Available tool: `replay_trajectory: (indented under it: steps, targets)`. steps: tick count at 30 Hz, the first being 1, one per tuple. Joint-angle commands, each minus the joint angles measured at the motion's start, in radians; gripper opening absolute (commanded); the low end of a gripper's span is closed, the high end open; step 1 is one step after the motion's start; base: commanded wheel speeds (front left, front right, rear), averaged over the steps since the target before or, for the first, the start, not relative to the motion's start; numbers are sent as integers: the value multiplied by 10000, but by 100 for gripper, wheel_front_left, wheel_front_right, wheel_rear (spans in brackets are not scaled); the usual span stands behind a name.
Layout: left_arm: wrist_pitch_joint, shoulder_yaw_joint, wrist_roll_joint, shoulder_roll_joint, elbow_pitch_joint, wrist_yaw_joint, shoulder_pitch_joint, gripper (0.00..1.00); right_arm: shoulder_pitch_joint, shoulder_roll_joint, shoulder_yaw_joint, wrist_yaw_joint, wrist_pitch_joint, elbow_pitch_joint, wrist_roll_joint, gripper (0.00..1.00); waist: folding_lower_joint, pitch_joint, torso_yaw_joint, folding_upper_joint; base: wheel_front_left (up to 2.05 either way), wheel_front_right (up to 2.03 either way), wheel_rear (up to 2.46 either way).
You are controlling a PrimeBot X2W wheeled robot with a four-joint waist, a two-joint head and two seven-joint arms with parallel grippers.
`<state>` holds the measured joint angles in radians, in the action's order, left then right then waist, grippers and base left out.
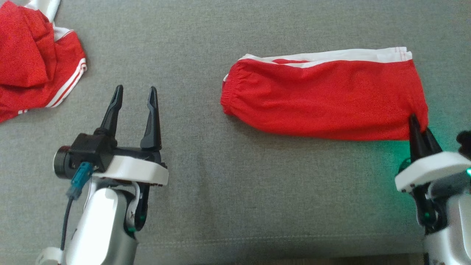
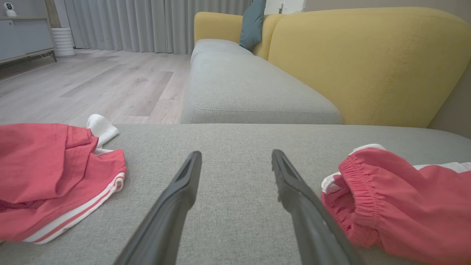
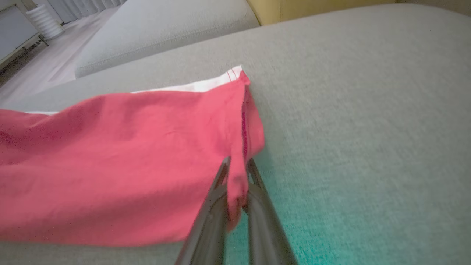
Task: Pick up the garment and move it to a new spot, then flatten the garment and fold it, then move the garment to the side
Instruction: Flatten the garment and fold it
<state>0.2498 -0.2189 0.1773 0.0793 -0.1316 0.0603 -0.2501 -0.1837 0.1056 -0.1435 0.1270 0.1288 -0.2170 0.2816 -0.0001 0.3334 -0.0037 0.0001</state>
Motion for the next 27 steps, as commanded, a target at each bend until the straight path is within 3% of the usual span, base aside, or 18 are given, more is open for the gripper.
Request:
replay_trajectory:
  steps: [1,10,19,23,24,25,26,27]
  targets:
    - [120,251,-58,122,303,-33,-143,100,-535,131,383,37,-95,553,-48,0,1,-70,2,-1,0,0,0]
    - [120,80,12,58,199,-51,-49,100,-1860,-237,3367,37,499,1760,-144,0,1,-405,327,-1,0,0,0]
    - [120,-7,94,-24,165,-19,-18,100,-2299,-510,6145,37,429,881,707,0,1,-347,709,-1,0,0,0]
    - [120,-35,99,-51,138,-3,-26,100,-2310,-540,6684,37,160,140,981,0,1,-274,788,-1,0,0,0]
    - [120,-41,103,-59,138,0,-36,100,-2328,-544,6757,37,81,8,1042,5,1,-246,795,-1,0,0,0]
    - [120,-43,104,-65,137,3,-48,100,-2362,-546,6824,37,-47,-67,1094,56,1,-221,797,-1,0,0,0]
    - [120,-44,103,-70,134,5,-63,100,-2387,-548,6888,37,-201,-97,1175,100,1,-202,796,-1,0,0,0]
    - [120,-46,98,-74,126,7,-76,100,-2411,-549,6952,37,-319,-126,1219,100,1,-188,792,-1,0,0,0]
